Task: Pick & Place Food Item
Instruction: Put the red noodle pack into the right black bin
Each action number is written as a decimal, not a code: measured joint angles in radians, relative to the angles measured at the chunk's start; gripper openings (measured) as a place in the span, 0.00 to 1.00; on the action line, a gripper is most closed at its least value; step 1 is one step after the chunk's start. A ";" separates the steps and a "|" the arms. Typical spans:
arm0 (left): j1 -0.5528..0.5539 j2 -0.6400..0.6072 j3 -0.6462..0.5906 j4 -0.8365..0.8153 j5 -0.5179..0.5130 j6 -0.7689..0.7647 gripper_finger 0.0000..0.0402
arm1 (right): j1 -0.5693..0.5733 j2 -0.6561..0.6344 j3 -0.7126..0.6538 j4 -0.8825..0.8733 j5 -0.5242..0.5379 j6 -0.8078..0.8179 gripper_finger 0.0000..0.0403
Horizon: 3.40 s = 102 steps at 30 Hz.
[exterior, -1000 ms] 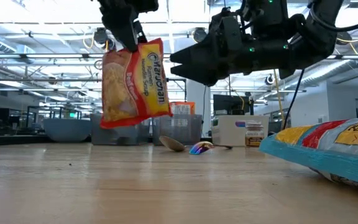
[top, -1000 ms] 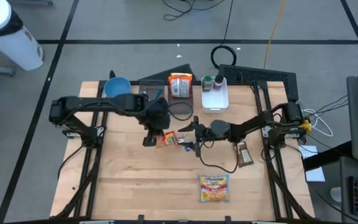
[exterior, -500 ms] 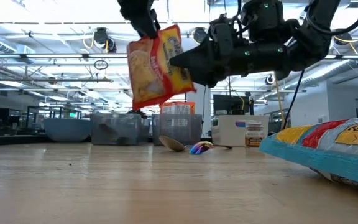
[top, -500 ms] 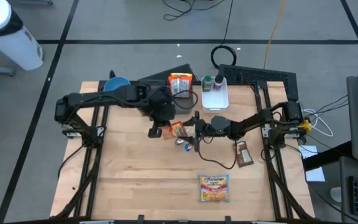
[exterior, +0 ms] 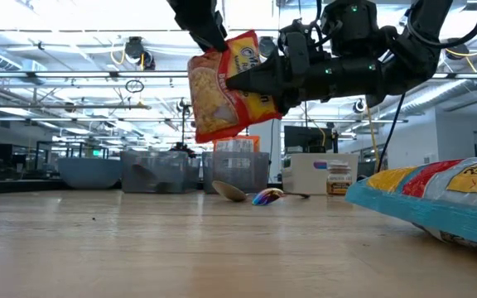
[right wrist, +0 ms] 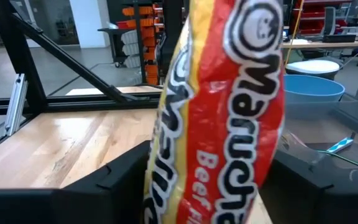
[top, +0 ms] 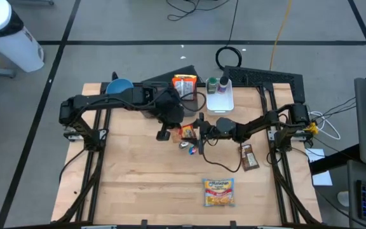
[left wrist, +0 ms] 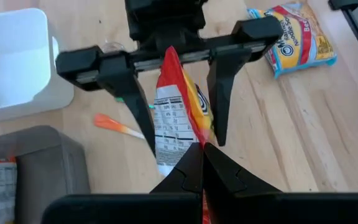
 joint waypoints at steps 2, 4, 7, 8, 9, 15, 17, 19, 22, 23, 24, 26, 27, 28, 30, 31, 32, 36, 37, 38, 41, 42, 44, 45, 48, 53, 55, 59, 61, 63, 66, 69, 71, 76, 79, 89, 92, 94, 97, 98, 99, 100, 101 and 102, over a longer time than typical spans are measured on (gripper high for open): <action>0.001 0.004 0.000 0.009 0.000 0.014 0.00 | -0.001 0.000 0.000 0.000 0.000 0.000 0.56; 0.002 0.007 0.000 0.007 0.000 0.018 0.00 | -0.001 0.000 0.000 -0.002 0.000 0.000 0.51; 0.004 0.008 0.000 0.007 0.000 0.024 0.00 | -0.001 0.000 0.000 -0.006 0.000 -0.001 0.43; 0.004 0.008 0.000 0.008 0.000 0.024 0.00 | -0.001 0.000 0.000 -0.006 0.000 -0.001 0.41; 0.004 0.008 0.000 0.009 0.000 0.024 0.00 | -0.001 0.000 0.000 -0.006 0.000 0.000 0.38; 0.003 0.008 0.000 0.011 0.000 0.024 0.00 | -0.001 0.000 0.000 -0.007 0.003 0.000 0.30; 0.003 0.008 0.000 0.012 0.000 0.024 0.00 | -0.001 0.000 0.000 -0.007 0.003 0.000 0.30; 0.003 0.008 0.000 0.014 0.000 0.024 0.00 | -0.001 0.000 0.000 -0.007 0.003 0.000 0.32; 0.004 0.008 0.000 0.020 0.000 0.020 0.00 | -0.001 0.000 0.000 -0.006 0.003 -0.001 0.33; 0.004 0.008 0.000 0.024 0.000 0.020 0.01 | -0.001 0.000 0.000 -0.005 0.003 -0.001 0.32; 0.003 0.008 0.000 0.029 -0.002 0.021 0.02 | -0.001 0.000 0.000 -0.004 0.003 -0.001 0.32; 0.003 0.008 0.000 0.039 -0.026 0.019 0.04 | -0.001 0.000 0.000 -0.006 0.004 -0.001 0.30; 0.003 0.008 0.000 0.049 -0.044 0.014 0.06 | -0.001 0.000 0.000 -0.008 0.004 -0.001 0.29; 0.003 0.007 0.000 0.060 -0.059 0.005 0.07 | -0.001 0.000 0.000 -0.010 0.004 -0.001 0.29; 0.004 0.006 0.000 0.074 -0.072 -0.002 0.10 | -0.001 0.000 0.000 -0.011 0.003 -0.004 0.29; 0.004 0.006 0.000 0.083 -0.075 -0.002 0.11 | -0.001 0.000 0.000 -0.011 0.003 -0.005 0.29; 0.004 0.006 0.000 0.091 -0.077 -0.002 0.13 | -0.001 0.000 0.000 -0.011 0.002 -0.005 0.29; 0.004 0.006 0.000 0.111 -0.077 -0.002 0.21 | -0.001 0.001 0.000 -0.011 0.002 -0.005 0.29; 0.004 0.006 0.000 0.112 -0.077 -0.001 0.24 | -0.001 0.001 0.000 -0.010 0.002 -0.009 0.29; 0.004 0.006 0.000 0.112 -0.077 -0.001 0.26 | -0.001 0.001 0.000 -0.010 0.002 -0.010 0.29; 0.008 -0.008 0.000 0.110 -0.082 -0.001 0.36 | -0.001 0.001 0.000 -0.010 0.002 -0.022 0.29; 0.011 -0.016 0.000 0.110 -0.086 -0.002 0.39 | -0.001 0.001 0.000 -0.009 0.003 -0.025 0.29; 0.020 -0.040 0.000 0.101 -0.087 -0.016 0.44 | -0.001 0.001 0.000 -0.008 0.003 -0.027 0.29; 0.024 -0.052 0.000 0.093 -0.087 -0.025 0.47 | -0.001 0.001 0.000 -0.007 0.003 -0.027 0.29; 0.038 -0.100 0.000 0.038 -0.079 -0.043 0.52 | -0.001 0.001 0.000 -0.007 0.003 -0.027 0.29; 0.051 -0.182 -0.072 0.043 0.018 -0.086 0.55 | -0.001 0.000 0.000 0.010 0.005 -0.027 0.29; 0.050 -0.217 -0.143 0.106 0.043 -0.103 0.55 | -0.001 -0.014 -0.002 0.005 0.005 -0.033 0.29; 0.047 -0.283 -0.306 0.297 0.050 -0.141 0.56 | 0.001 -0.049 -0.001 -0.006 0.004 -0.052 0.29; 0.047 -0.309 -0.394 0.433 0.054 -0.166 0.56 | 0.007 -0.067 -0.002 -0.020 0.004 -0.058 0.29; 0.047 -0.325 -0.469 0.574 0.053 -0.179 0.56 | 0.010 -0.082 -0.001 -0.034 0.003 -0.064 0.29; 0.048 -0.328 -0.545 0.720 0.055 -0.197 0.56 | 0.011 -0.084 -0.001 -0.045 0.003 -0.064 0.29; 0.049 -0.327 -0.579 0.794 0.054 -0.207 0.56 | 0.014 -0.083 -0.001 -0.045 0.004 -0.064 0.29; 0.049 -0.324 -0.584 0.818 0.055 -0.212 0.56 | 0.014 -0.083 -0.001 -0.045 0.004 -0.064 0.29; 0.049 -0.324 -0.584 0.825 0.058 -0.222 0.56 | 0.014 -0.083 -0.001 -0.037 0.005 -0.068 0.29; 0.049 -0.317 -0.584 0.822 0.095 -0.233 0.56 | 0.014 -0.083 -0.001 -0.035 0.006 -0.072 0.29; 0.049 -0.247 -0.584 0.872 0.125 -0.244 0.52 | 0.014 -0.083 0.000 -0.030 0.008 -0.076 0.29; 0.054 -0.248 -0.584 0.903 0.160 -0.245 0.44 | 0.015 -0.083 0.000 -0.037 0.005 -0.076 0.29; 0.060 -0.248 -0.584 0.903 0.166 -0.246 0.35 | 0.015 -0.083 0.000 -0.038 0.005 -0.076 0.29; 0.064 -0.248 -0.584 0.903 0.169 -0.245 0.21 | 0.014 -0.083 0.000 -0.037 0.006 -0.076 0.29; 0.066 -0.248 -0.584 0.903 0.171 -0.244 0.16 | 0.014 -0.083 0.000 -0.038 0.007 -0.075 0.29; 0.066 -0.248 -0.584 0.902 0.172 -0.238 0.10 | 0.014 -0.083 0.000 -0.037 0.008 -0.075 0.29; 0.065 -0.248 -0.584 0.900 0.175 -0.233 0.06 | 0.014 -0.083 0.000 -0.037 0.008 -0.076 0.29; 0.065 -0.248 -0.584 0.900 0.179 -0.229 0.03 | 0.014 -0.083 0.000 -0.037 0.008 -0.076 0.29; 0.065 -0.248 -0.584 0.900 0.190 -0.222 0.02 | 0.014 -0.083 0.000 -0.037 0.007 -0.077 0.29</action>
